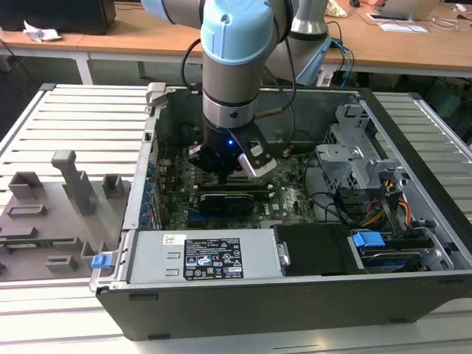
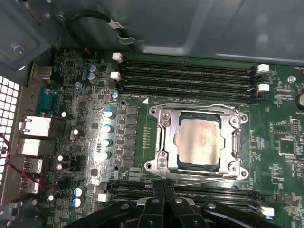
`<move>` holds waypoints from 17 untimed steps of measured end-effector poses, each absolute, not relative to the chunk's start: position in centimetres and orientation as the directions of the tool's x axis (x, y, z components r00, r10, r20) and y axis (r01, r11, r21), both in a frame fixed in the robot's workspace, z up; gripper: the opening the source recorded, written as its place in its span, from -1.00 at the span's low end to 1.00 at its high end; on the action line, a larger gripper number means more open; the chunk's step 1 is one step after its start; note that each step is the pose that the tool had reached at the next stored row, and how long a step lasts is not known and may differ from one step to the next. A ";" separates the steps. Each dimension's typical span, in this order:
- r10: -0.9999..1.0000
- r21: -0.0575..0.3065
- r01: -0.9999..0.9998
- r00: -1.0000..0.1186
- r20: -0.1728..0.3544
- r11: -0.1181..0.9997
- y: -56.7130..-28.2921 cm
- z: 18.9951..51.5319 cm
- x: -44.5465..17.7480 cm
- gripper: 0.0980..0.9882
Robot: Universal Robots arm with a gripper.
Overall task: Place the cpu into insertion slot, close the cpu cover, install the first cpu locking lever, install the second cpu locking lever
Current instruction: 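Install the second cpu locking lever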
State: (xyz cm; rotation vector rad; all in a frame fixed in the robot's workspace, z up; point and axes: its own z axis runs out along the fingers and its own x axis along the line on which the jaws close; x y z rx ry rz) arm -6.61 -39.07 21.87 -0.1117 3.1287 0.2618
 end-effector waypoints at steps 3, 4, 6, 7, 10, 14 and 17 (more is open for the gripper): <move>-0.071 0.167 -0.071 -0.997 -0.006 0.983 -39.1 21.3 -6.7 -0.98; -0.071 0.167 -0.071 -0.997 -0.006 0.983 -39.1 21.2 -6.7 -0.98; -0.071 0.168 -0.071 -0.997 -0.007 0.983 -39.1 20.9 -7.3 -0.98; -0.071 0.170 -0.071 -0.997 -0.007 0.983 -39.1 20.7 -7.3 -0.98; -0.071 0.194 -0.071 -0.997 -0.009 0.978 -39.1 20.2 -7.3 -0.98; -0.071 0.213 -0.071 -0.997 -0.010 0.974 -39.1 19.9 -7.4 -0.98; -0.071 0.216 -0.071 -0.997 -0.010 0.974 -39.1 19.8 -7.6 -0.98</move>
